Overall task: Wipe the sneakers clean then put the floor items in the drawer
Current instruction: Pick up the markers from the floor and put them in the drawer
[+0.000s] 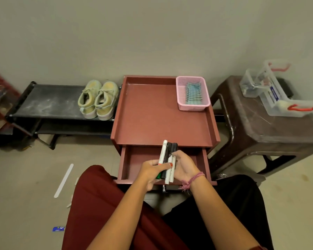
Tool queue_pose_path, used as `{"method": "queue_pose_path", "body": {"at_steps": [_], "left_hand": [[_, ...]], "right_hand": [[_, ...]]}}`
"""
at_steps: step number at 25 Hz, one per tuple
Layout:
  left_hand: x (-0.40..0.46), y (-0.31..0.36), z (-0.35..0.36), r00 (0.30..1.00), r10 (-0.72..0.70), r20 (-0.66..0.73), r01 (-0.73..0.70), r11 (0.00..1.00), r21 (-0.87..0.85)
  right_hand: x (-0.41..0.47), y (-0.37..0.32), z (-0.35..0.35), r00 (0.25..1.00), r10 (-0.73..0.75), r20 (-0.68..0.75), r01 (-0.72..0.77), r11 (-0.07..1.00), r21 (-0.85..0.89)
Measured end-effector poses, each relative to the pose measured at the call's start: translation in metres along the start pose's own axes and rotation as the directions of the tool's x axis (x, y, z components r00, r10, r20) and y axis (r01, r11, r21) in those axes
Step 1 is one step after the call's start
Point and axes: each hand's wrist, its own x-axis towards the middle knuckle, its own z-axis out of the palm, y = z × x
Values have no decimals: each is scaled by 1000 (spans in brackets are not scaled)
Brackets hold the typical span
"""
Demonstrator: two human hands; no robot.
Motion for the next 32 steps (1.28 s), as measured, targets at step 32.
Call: {"method": "queue_pose_path", "body": {"at_steps": [32], "left_hand": [[93,-90,-13,902,-424,-84,395,886,-243]], "right_hand": [[131,26,-141,805,-493,-329,-423,-90,-901]]}}
